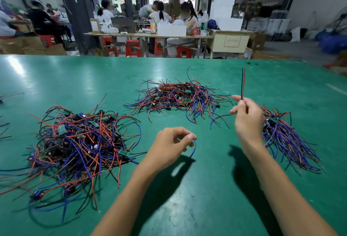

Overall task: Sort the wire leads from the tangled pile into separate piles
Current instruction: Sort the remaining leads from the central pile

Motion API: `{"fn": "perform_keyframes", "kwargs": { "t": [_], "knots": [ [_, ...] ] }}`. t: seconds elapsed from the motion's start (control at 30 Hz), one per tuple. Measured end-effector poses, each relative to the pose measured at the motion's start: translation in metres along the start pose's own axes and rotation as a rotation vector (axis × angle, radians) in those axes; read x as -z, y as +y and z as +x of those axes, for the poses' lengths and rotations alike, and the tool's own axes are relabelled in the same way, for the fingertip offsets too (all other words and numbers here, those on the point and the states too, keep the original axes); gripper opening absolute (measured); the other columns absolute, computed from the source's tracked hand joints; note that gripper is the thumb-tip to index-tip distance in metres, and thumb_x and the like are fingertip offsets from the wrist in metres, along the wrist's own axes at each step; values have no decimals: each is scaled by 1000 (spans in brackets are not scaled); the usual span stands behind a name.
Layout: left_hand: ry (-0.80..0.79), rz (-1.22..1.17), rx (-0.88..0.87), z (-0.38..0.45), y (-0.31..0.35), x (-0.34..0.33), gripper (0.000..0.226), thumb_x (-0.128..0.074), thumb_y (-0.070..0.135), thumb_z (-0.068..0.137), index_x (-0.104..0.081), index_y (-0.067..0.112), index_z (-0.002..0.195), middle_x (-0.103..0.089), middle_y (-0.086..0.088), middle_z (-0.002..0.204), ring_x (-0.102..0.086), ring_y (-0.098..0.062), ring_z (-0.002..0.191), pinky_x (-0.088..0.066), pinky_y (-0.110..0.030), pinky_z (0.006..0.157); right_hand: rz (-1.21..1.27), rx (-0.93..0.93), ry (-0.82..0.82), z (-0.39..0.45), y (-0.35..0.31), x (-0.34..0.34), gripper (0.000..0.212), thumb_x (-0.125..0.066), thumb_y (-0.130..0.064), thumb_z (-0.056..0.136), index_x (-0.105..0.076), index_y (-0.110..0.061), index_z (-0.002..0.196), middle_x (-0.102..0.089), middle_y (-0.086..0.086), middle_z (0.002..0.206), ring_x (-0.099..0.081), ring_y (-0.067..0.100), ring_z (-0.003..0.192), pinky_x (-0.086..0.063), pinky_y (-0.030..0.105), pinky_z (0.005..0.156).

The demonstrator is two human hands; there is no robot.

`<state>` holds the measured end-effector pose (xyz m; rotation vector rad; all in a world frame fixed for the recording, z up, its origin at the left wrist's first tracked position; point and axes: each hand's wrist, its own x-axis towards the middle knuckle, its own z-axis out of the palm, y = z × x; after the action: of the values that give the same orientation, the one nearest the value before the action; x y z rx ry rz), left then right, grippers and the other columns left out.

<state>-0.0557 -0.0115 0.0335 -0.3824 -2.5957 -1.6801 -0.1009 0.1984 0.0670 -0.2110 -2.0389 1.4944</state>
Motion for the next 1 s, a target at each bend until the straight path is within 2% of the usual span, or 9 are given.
{"fn": "perform_keyframes", "kwargs": {
  "t": [0.07, 0.17, 0.27, 0.37, 0.43, 0.53, 0.7, 0.9, 1.0],
  "knots": [
    [55, 253, -11, -3, -1, -5, 17, -65, 42, 93, -74, 28, 94, -73, 13, 83, -60, -3, 67, -47, -25, 68, -439, 97, 38, 37, 2, 18, 31, -39, -25, 105, -68, -24, 116, -72, 1, 90, -65, 21, 85, -47, 33, 74],
    [124, 646, 15, -10, 0, -24, 34, -60, 62, 87, -67, 30, 96, -67, 11, 92, -60, -9, 87, -43, -28, 74, -987, 95, -71, 85, 26, 43, 32, -40, -21, 104, -64, -13, 123, -67, 20, 118, -53, 39, 118, -45, 43, 90],
    [135, 767, 23, -10, -2, -38, 28, -53, 46, 95, -64, 22, 103, -63, -1, 107, -60, -22, 103, -46, -35, 85, -1380, -136, -425, 91, 64, 59, 57, -25, -45, 108, -36, -10, 152, -33, 21, 157, -26, 35, 146, -27, 43, 117],
    [137, 860, 44, -9, -6, -37, 23, -46, 31, 99, -63, 16, 102, -63, -7, 108, -60, -29, 103, -42, -38, 84, -1487, -29, -359, 82, 86, 59, 66, -23, -53, 106, -29, -9, 155, -20, 22, 163, -20, 33, 148, -19, 42, 118],
    [150, 865, 60, -7, -7, -29, 24, -46, 33, 101, -63, 17, 101, -65, -6, 107, -60, -29, 103, -40, -39, 84, -1439, 299, -236, 79, 83, 45, 49, -45, -41, 101, -49, -13, 142, -43, 18, 147, -38, 33, 133, -31, 42, 106],
    [312, 384, 162, 3, -8, -5, 23, -52, 32, 102, -67, 14, 103, -70, -4, 95, -64, -24, 90, -49, -36, 84, -1230, 488, -493, 72, 75, 16, 51, -59, -19, 94, -50, -27, 143, -50, 4, 145, -45, 25, 130, -40, 39, 104],
    [431, -474, 309, 9, -7, 20, 15, -56, 17, 102, -65, 7, 109, -63, -2, 71, -58, -4, 49, -52, -18, 53, -1105, 438, -562, 60, 83, -16, 29, -54, -33, 103, -59, -31, 131, -51, -1, 148, -38, 23, 135, -36, 37, 103],
    [320, -546, 277, 6, -3, 11, 19, -57, 13, 101, -72, 3, 106, -67, -4, 75, -65, -7, 57, -54, -18, 61, -746, 489, -325, 28, 69, -10, 12, -76, -39, 87, -76, -28, 91, -65, -3, 109, -49, 21, 111, -33, 35, 89],
    [315, -568, 229, 3, 5, 1, 13, -60, 14, 99, -72, 7, 99, -74, -7, 83, -72, -12, 68, -57, -21, 67, -263, 205, -190, -10, 42, -18, 9, -78, -37, 85, -76, -32, 77, -71, -12, 84, -57, 10, 86, -39, 31, 77]
  ]
}}
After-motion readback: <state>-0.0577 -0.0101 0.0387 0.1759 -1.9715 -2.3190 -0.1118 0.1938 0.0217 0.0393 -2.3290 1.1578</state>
